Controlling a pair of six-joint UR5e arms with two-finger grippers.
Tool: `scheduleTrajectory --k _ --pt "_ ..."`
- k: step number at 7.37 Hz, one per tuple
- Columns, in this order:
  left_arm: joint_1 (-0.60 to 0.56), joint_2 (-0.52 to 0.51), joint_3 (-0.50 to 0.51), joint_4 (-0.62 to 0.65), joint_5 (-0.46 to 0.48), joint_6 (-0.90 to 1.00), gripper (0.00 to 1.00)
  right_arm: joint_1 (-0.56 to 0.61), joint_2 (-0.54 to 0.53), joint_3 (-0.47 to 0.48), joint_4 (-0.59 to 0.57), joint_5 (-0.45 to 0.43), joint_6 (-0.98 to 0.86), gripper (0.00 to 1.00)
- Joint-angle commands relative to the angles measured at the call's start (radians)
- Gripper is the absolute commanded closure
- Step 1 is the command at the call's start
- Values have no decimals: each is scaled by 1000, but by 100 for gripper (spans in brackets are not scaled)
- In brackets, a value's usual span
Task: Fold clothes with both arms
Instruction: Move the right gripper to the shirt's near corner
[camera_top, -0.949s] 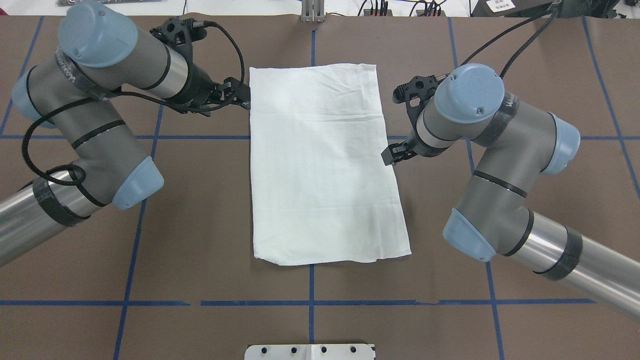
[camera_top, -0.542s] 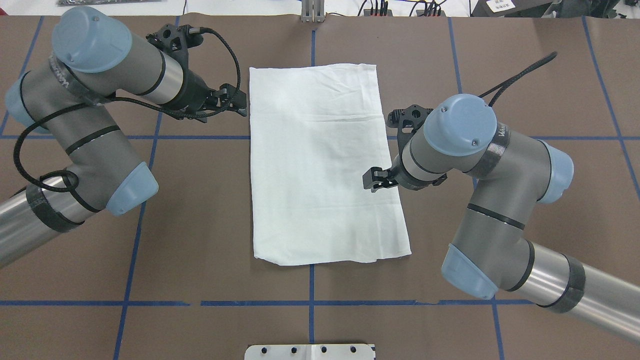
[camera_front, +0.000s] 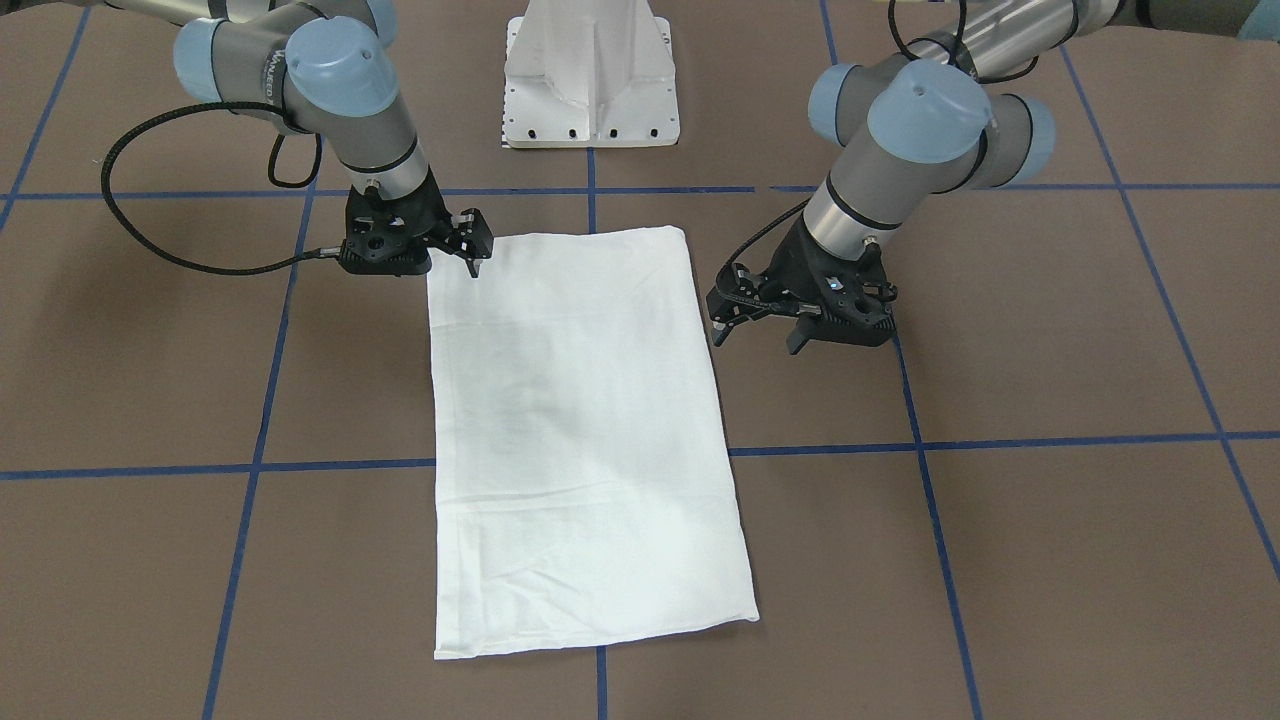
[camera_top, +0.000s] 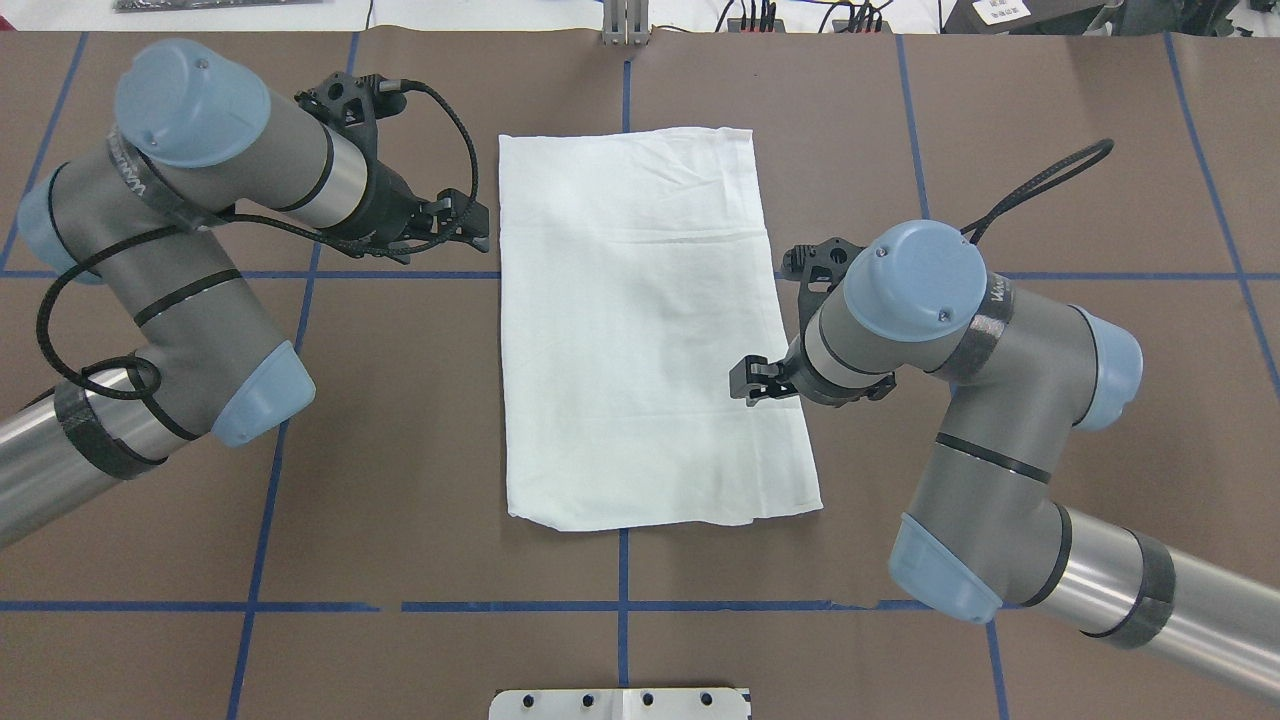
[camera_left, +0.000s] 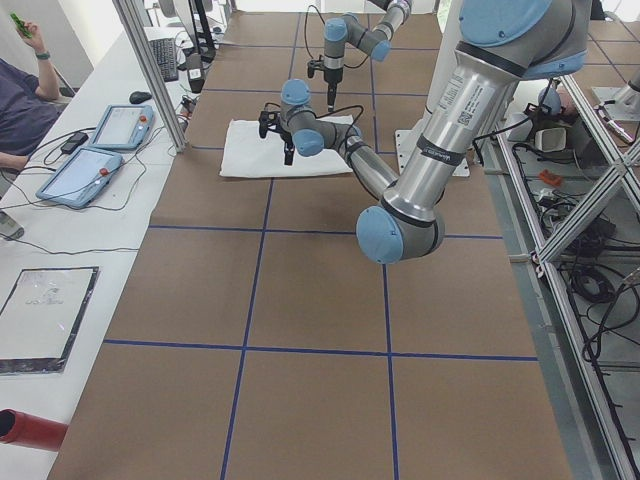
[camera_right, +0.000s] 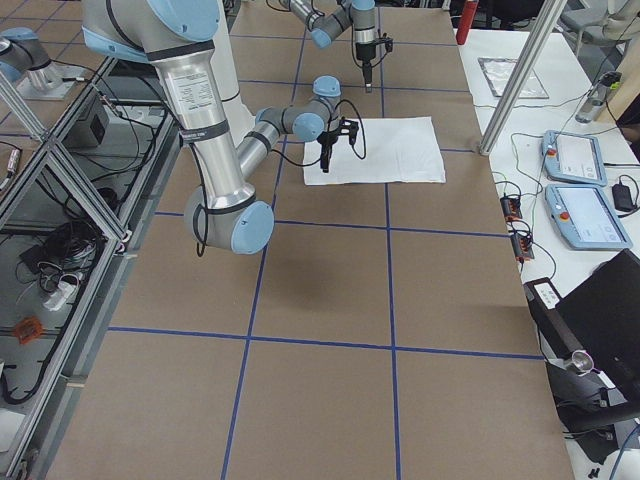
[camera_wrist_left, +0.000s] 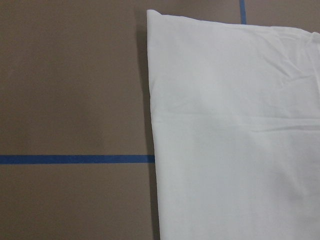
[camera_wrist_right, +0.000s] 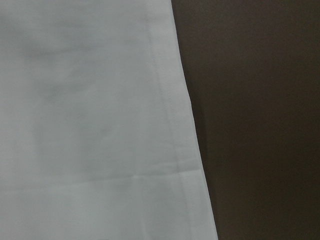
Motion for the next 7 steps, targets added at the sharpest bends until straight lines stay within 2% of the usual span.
scheduleTrajectory --k 1,2,5,7 --pt "22 1 -11 -1 1 -50 0 -79 6 23 -2 -110 348 0" --pt "22 4 -16 -1 3 -49 0 -122 8 17 -14 -165 415 0" --pt "22 2 -34 3 4 -49 0 -177 5 -15 -17 -206 555 0" --pt "22 -1 -36 3 4 -47 0 -194 -2 -21 -17 -203 557 0"
